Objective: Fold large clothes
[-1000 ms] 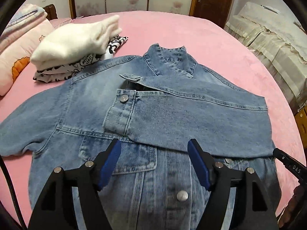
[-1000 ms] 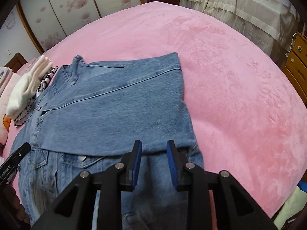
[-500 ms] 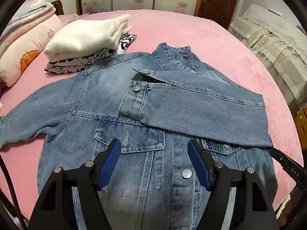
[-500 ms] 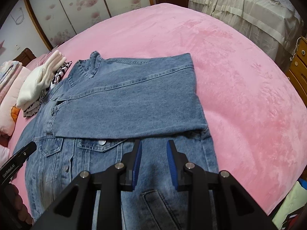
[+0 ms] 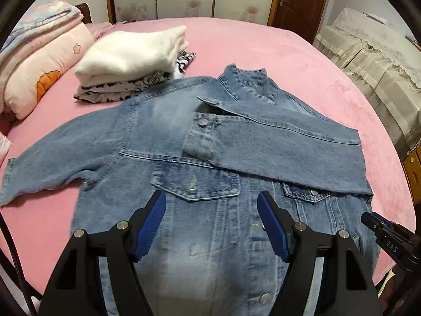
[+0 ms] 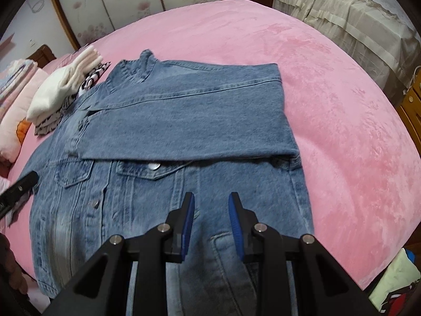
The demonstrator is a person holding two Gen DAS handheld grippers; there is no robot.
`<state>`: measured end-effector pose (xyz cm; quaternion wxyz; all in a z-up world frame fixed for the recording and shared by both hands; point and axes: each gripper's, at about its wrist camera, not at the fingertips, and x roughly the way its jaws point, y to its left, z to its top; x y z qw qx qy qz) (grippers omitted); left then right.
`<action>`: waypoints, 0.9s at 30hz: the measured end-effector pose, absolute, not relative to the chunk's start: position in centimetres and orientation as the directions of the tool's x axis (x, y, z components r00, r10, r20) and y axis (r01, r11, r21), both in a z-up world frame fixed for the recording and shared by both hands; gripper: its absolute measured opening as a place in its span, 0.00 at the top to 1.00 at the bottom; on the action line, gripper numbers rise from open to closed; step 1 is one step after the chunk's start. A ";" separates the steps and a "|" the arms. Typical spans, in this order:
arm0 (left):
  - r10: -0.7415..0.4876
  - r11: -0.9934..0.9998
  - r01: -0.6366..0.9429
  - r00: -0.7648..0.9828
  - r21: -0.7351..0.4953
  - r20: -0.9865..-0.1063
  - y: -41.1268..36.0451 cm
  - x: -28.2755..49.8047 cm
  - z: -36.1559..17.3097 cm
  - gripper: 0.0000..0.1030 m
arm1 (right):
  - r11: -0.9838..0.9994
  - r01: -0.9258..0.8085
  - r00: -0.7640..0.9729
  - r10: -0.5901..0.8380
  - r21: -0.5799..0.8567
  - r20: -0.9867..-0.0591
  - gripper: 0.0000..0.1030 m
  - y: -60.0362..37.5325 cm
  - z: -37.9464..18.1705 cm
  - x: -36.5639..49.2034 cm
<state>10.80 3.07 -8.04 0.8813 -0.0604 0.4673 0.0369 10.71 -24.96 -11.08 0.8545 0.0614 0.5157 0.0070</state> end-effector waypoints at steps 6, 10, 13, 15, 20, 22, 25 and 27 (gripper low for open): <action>0.066 0.988 -0.149 0.586 -0.028 -0.808 6.7 7.9 -5.8 0.32 | 0.996 -0.011 0.479 0.085 0.091 -0.874 0.74 -21.7 -9.8 9.5; 0.077 0.980 -0.193 0.580 -0.044 -0.811 10.8 6.1 -4.4 0.32 | 0.994 -0.070 0.487 0.104 0.080 -0.867 0.74 -18.4 -8.8 8.7; 0.060 0.965 -0.242 0.573 -0.099 -0.817 14.9 4.9 -3.6 0.32 | 0.989 -0.129 0.496 0.124 0.068 -0.860 0.74 -15.3 -7.9 8.1; 0.041 0.944 -0.291 0.572 -0.156 -0.819 18.5 3.8 -3.0 0.32 | 0.983 -0.176 0.502 0.140 0.058 -0.853 0.74 -12.9 -7.3 7.6; -0.034 0.861 -0.408 0.550 -0.303 -0.835 27.3 1.3 -3.5 0.32 | 0.955 -0.291 0.494 0.204 0.060 -0.845 0.74 -6.9 -6.1 7.2; -0.083 0.808 -0.460 0.530 -0.368 -0.844 30.7 0.3 -4.6 0.32 | 0.941 -0.334 0.493 0.227 0.059 -0.840 0.74 -4.3 -5.6 7.2; -0.126 0.707 -0.561 0.498 -0.430 -0.858 36.3 -1.3 -6.9 0.32 | 0.913 -0.404 0.493 0.271 0.058 -0.827 0.74 -0.4 -4.6 6.8; -0.128 0.637 -0.622 0.497 -0.455 -0.858 39.7 -2.3 -8.2 0.32 | 0.891 -0.451 0.491 0.296 0.051 -0.820 0.74 2.2 -4.2 6.5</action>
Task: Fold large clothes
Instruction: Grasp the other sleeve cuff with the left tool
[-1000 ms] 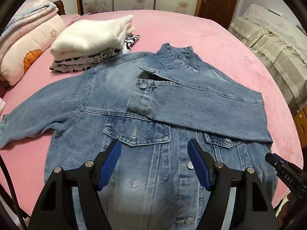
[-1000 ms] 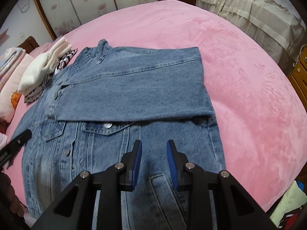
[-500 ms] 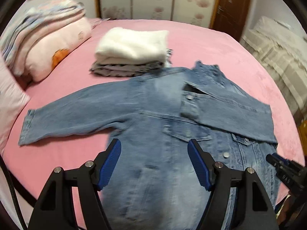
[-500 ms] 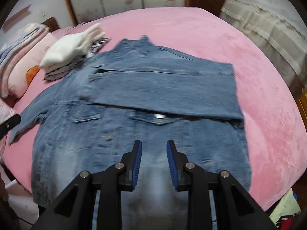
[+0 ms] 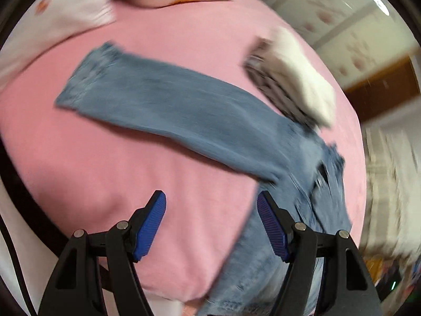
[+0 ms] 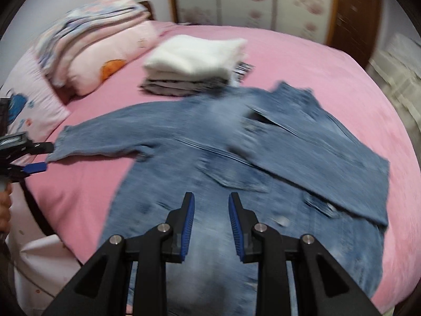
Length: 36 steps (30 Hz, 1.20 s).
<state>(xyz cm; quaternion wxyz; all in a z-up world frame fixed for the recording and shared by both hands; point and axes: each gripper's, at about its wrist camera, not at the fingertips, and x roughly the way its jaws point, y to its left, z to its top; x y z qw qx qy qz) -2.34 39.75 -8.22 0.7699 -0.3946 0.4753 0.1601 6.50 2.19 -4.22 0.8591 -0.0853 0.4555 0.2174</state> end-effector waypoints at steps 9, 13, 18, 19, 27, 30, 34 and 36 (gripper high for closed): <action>-0.092 0.275 -0.811 0.513 -0.516 -0.854 50.6 -4.1 -14.5 0.32 | 0.835 -0.549 0.444 0.338 0.047 -0.830 0.74 8.3 -4.8 5.6; -0.117 0.221 -0.850 0.464 -0.478 -0.878 52.5 -3.0 -17.5 0.34 | 0.842 -0.537 0.425 0.323 0.052 -0.846 0.74 8.2 -6.0 6.1; -0.112 0.233 -0.879 0.401 -0.416 -0.909 53.1 -1.0 -19.6 0.60 | 0.864 -0.499 0.406 0.295 0.060 -0.865 0.74 6.4 -7.6 6.9; -0.101 0.255 -0.878 0.392 -0.404 -0.915 53.0 -0.4 -19.6 0.82 | 0.869 -0.491 0.403 0.290 0.062 -0.868 0.74 5.9 -7.9 7.0; 0.114 0.467 -0.814 0.443 -0.345 -0.889 47.9 4.1 -12.3 0.99 | 0.916 -0.385 0.375 0.265 0.111 -0.888 0.74 0.4 -10.3 8.0; 0.099 0.638 -0.657 0.587 -0.401 -0.804 41.6 7.1 -6.3 0.99 | 0.933 -0.335 0.368 0.260 0.134 -0.893 0.74 -1.9 -11.0 8.5; -0.047 0.828 -0.364 0.712 -0.426 -0.701 30.2 10.7 -0.4 0.99 | 0.950 -0.256 0.366 0.268 0.181 -0.891 0.74 -5.2 -11.6 9.2; -0.155 0.880 -0.211 0.719 -0.426 -0.677 23.7 12.6 0.7 0.99 | 0.956 -0.216 0.370 0.271 0.201 -0.889 0.74 -7.0 -11.8 9.6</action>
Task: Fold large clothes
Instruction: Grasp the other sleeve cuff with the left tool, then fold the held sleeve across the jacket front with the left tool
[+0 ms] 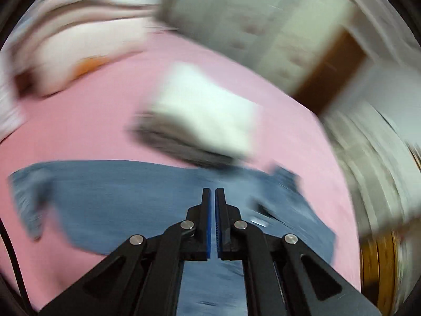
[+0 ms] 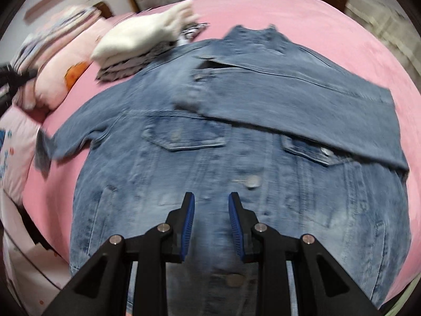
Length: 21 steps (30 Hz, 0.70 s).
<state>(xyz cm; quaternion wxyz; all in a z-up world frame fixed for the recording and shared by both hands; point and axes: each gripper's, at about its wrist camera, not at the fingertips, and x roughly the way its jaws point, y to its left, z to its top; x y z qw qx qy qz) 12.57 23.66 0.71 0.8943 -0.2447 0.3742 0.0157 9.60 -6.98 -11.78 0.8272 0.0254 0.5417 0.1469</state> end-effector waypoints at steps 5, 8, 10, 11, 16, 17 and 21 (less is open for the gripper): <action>-0.336 0.865 -0.064 0.660 -0.497 -0.671 13.2 15.6 -1.7 0.98 | 0.964 -0.151 0.380 0.262 0.220 -0.887 0.74 -10.9 -12.0 9.7; -0.348 0.861 -0.086 0.621 -0.502 -0.703 11.9 16.5 -4.0 0.86 | 0.970 -0.137 0.385 0.241 0.203 -0.891 0.74 -12.8 -12.4 9.6; -0.318 0.866 -0.134 0.597 -0.482 -0.737 12.7 16.0 -5.5 0.83 | 0.972 -0.131 0.382 0.233 0.197 -0.894 0.74 -13.5 -12.8 9.6; -0.296 0.869 -0.159 0.591 -0.469 -0.750 13.2 15.9 -5.9 0.81 | 0.972 -0.127 0.378 0.231 0.197 -0.896 0.74 -13.8 -13.1 9.6; -0.184 0.834 -0.326 0.596 -0.445 -0.782 21.0 12.2 -7.5 0.44 | 0.963 -0.111 0.334 0.269 0.245 -0.903 0.74 -13.8 -14.9 10.0; -0.165 0.822 -0.355 0.599 -0.445 -0.783 22.4 11.7 -7.7 0.40 | 0.961 -0.117 0.330 0.275 0.250 -0.903 0.74 -13.4 -15.1 10.0; -0.091 0.777 -0.445 0.621 -0.445 -0.779 28.6 8.7 -7.4 0.40 | 0.956 -0.165 0.320 0.286 0.244 -0.903 0.74 -11.4 -15.4 9.8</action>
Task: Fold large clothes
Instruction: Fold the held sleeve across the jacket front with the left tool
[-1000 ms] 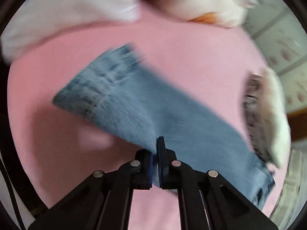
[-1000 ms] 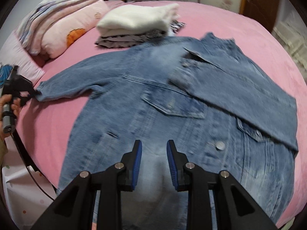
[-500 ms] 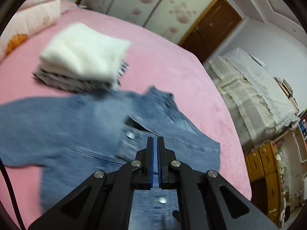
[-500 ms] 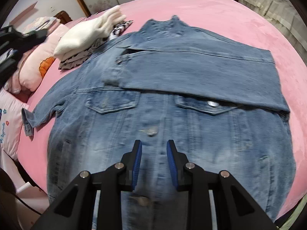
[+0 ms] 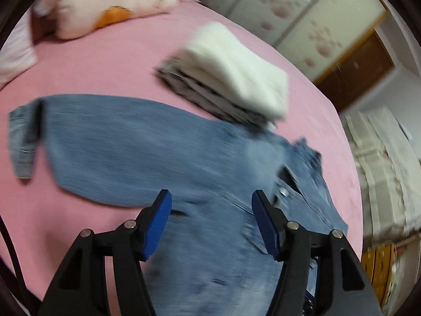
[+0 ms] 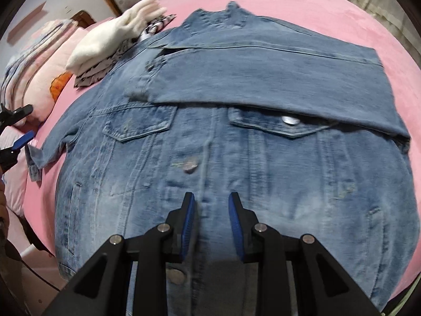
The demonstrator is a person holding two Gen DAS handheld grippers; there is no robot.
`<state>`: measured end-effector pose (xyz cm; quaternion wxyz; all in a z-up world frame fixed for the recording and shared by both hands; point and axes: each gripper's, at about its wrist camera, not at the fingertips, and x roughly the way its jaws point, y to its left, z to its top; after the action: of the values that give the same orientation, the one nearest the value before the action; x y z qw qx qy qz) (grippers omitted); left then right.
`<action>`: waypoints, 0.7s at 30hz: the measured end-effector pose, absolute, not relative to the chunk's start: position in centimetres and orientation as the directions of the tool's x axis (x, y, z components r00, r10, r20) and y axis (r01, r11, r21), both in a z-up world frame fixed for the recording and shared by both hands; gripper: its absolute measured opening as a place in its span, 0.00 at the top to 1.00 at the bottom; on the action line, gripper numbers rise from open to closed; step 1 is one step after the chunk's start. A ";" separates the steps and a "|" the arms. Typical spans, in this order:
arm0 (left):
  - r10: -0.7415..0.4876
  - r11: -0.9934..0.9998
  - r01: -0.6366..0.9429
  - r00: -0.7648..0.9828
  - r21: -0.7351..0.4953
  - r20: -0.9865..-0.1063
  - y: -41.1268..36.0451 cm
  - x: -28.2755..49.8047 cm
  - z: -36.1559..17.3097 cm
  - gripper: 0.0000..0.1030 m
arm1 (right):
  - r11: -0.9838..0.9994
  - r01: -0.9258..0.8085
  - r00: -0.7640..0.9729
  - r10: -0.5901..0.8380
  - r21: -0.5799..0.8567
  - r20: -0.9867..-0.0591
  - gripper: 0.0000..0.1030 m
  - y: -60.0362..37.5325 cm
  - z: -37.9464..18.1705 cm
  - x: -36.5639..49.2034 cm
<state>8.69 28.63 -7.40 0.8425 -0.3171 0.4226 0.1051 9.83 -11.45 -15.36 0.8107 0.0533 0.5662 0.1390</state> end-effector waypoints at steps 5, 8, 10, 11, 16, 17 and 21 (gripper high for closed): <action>0.003 0.703 -0.551 0.634 -0.449 -0.774 35.3 5.8 -6.9 0.39 | 0.949 -0.218 0.319 0.290 0.227 -0.903 0.74 -9.4 -15.3 9.8; 0.020 0.639 -0.600 0.639 -0.482 -0.769 38.7 4.7 -7.0 0.39 | 0.950 -0.226 0.322 0.280 0.214 -0.904 0.68 -8.8 -15.4 9.7; 0.033 0.597 -0.627 0.642 -0.500 -0.766 40.5 4.2 -7.4 0.39 | 0.951 -0.228 0.325 0.277 0.210 -0.904 0.67 -8.7 -15.5 9.7; 0.038 0.576 -0.640 0.643 -0.509 -0.765 41.2 4.0 -7.7 0.39 | 0.952 -0.228 0.327 0.273 0.204 -0.905 0.67 -8.6 -15.4 9.7; 0.028 0.470 -0.690 0.635 -0.550 -0.772 44.1 4.0 -10.2 0.39 | 0.948 -0.235 0.325 0.284 0.214 -0.902 0.67 -8.4 -15.3 9.8; 0.023 0.455 -0.698 0.630 -0.554 -0.776 44.4 4.2 -10.8 0.39 | 0.948 -0.234 0.324 0.283 0.214 -0.902 0.67 -8.4 -15.3 9.8; 0.039 0.415 -0.730 0.611 -0.543 -0.791 45.3 5.3 -12.3 0.39 | 0.948 -0.238 0.324 0.281 0.209 -0.903 0.67 -8.2 -15.4 9.8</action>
<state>5.31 45.34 -12.29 0.7596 -0.4779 0.3613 0.2531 9.80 -8.25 -15.42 0.8135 0.0191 0.5589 0.1595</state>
